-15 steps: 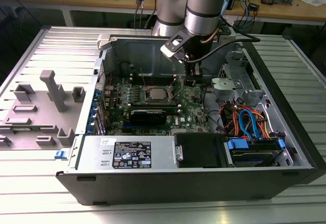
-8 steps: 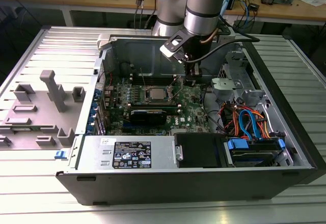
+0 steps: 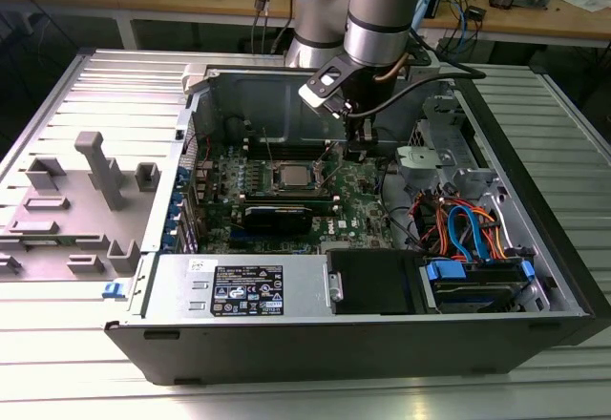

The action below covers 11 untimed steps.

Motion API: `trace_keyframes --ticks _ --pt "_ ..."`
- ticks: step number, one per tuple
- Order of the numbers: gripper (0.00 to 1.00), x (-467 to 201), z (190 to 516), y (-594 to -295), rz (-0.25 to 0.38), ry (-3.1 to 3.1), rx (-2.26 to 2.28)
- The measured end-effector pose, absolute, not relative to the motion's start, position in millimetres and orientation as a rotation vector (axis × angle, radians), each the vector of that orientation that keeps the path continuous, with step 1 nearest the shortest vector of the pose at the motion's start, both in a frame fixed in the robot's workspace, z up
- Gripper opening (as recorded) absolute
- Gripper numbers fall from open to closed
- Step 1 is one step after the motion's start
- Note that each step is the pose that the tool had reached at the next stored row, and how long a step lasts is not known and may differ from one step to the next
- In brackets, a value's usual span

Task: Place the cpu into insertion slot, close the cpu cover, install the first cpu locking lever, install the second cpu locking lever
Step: 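Close the cpu cover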

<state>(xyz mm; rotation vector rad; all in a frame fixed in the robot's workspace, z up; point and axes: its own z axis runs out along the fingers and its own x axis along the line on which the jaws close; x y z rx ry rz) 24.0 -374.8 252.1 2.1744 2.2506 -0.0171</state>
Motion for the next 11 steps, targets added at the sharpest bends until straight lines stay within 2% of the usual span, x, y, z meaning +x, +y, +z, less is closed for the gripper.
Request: trace_keyframes --ticks 11 --pt "0.11 22.2 251.9 -374.8 -0.017 2.251 2.174"
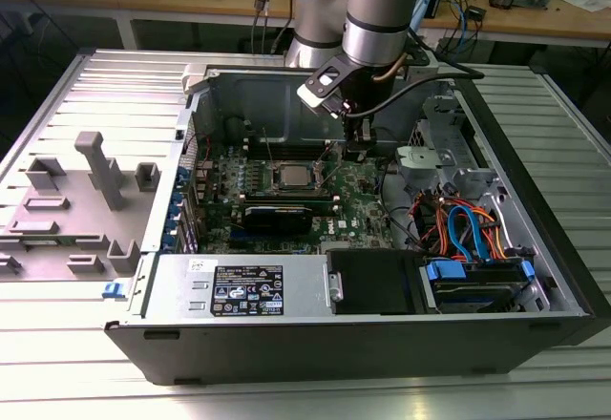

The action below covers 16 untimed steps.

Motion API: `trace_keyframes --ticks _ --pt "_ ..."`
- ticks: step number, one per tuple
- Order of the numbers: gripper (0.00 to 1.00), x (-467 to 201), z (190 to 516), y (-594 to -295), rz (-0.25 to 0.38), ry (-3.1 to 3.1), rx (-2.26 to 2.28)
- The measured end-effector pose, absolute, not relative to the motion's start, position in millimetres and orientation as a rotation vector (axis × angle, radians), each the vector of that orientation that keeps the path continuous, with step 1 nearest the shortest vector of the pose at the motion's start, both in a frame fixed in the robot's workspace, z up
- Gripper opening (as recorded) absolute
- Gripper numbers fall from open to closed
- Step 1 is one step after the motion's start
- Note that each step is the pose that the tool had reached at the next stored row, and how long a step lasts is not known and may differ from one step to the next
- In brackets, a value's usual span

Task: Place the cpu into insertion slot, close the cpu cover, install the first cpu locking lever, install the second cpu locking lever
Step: 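Close the cpu cover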

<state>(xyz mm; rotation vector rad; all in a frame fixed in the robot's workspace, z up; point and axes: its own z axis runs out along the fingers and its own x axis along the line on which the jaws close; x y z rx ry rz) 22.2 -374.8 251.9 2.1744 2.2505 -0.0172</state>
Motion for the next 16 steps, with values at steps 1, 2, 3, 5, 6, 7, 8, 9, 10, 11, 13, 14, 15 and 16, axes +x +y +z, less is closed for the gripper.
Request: trace_keyframes --ticks 1,2,3,5,6,7,8,9,10,11,13,14,15,16 --pt "0.11 22.0 251.9 -374.9 -0.017 2.250 2.174" --pt "0.11 21.8 251.9 -374.8 -0.017 2.251 2.174" --pt "0.11 21.7 251.9 -374.9 -0.017 2.251 2.174" --pt "0.11 20.1 251.8 -374.8 -0.017 2.251 2.174" --pt "0.11 19.9 251.8 -374.8 -0.017 2.251 2.174" --pt "0.11 19.8 251.7 -374.8 -0.017 2.251 2.174" --pt "0.11 19.6 251.7 -374.8 -0.017 2.250 2.174" --pt "0.11 19.5 251.7 -374.8 -0.017 2.251 2.174" --pt "0.11 19.2 251.6 -374.8 -0.017 2.251 2.174" --pt "0.11 19.0 251.6 -374.8 -0.017 2.251 2.174" --pt "0.11 18.7 251.6 -374.8 -0.017 2.250 2.174" --pt "0.11 18.5 251.6 -374.9 -0.017 2.251 2.174" --pt "0.11 18.4 251.6 -374.8 -0.017 2.251 2.174" --pt "0.11 18.3 251.6 -374.8 -0.017 2.251 2.174"
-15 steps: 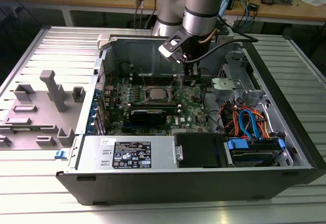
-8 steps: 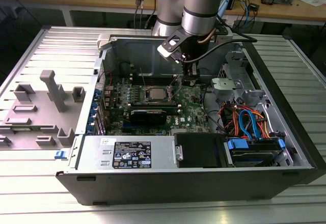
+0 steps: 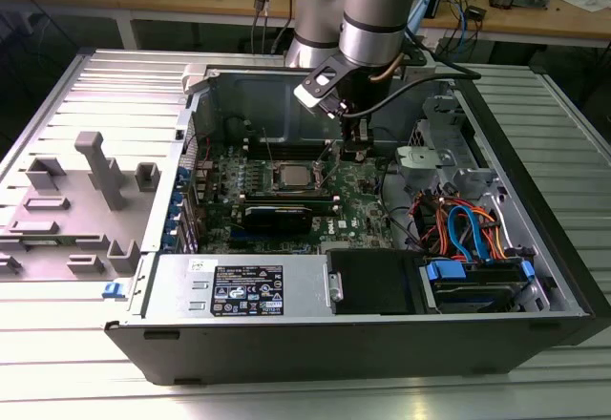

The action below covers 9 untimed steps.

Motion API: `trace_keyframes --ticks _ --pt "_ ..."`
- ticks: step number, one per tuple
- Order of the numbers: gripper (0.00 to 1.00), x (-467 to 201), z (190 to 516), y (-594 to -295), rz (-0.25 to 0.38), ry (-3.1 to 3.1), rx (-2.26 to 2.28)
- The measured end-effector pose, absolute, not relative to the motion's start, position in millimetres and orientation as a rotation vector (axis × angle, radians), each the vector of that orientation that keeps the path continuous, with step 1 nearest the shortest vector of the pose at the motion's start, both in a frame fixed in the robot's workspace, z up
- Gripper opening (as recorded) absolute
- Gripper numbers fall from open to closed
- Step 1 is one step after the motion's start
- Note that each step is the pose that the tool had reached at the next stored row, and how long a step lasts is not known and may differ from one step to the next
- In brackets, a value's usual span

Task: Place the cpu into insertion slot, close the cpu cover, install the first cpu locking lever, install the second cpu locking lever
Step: 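Close the cpu cover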

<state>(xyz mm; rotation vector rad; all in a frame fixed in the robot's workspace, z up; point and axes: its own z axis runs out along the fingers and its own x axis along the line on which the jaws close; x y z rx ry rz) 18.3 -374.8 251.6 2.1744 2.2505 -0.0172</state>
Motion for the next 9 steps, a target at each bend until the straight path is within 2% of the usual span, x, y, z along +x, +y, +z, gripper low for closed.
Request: trace_keyframes --ticks 9 --pt "0.11 13.9 251.3 -374.9 -0.017 2.251 2.174"
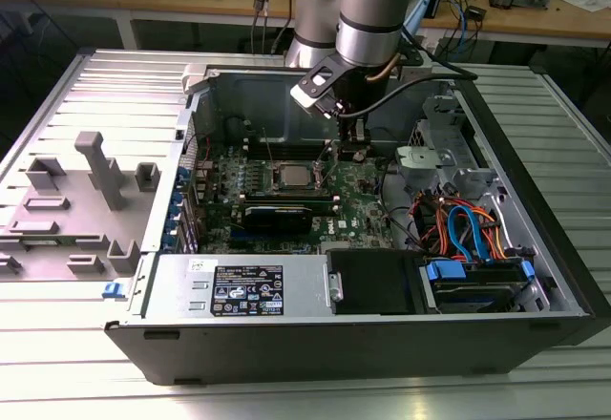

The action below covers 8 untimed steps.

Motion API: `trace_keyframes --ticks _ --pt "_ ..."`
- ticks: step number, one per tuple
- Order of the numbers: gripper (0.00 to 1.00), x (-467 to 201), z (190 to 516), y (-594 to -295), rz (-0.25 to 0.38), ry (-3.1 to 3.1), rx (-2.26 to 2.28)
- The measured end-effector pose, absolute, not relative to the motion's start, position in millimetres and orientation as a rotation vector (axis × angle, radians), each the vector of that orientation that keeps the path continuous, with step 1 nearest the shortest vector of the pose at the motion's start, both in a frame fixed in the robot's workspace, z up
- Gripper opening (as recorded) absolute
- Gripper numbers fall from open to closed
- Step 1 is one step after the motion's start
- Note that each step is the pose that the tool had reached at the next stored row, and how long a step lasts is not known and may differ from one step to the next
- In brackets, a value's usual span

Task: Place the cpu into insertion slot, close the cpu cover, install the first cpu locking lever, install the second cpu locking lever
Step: 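Close the cpu cover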

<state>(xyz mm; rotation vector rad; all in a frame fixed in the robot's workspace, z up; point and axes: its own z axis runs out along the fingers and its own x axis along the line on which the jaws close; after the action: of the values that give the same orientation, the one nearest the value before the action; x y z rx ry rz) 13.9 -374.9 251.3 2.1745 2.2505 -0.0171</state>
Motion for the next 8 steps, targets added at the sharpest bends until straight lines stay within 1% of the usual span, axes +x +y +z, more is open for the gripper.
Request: trace_keyframes --ticks 8 --pt "0.11 12.5 251.2 -374.8 -0.017 2.251 2.174"
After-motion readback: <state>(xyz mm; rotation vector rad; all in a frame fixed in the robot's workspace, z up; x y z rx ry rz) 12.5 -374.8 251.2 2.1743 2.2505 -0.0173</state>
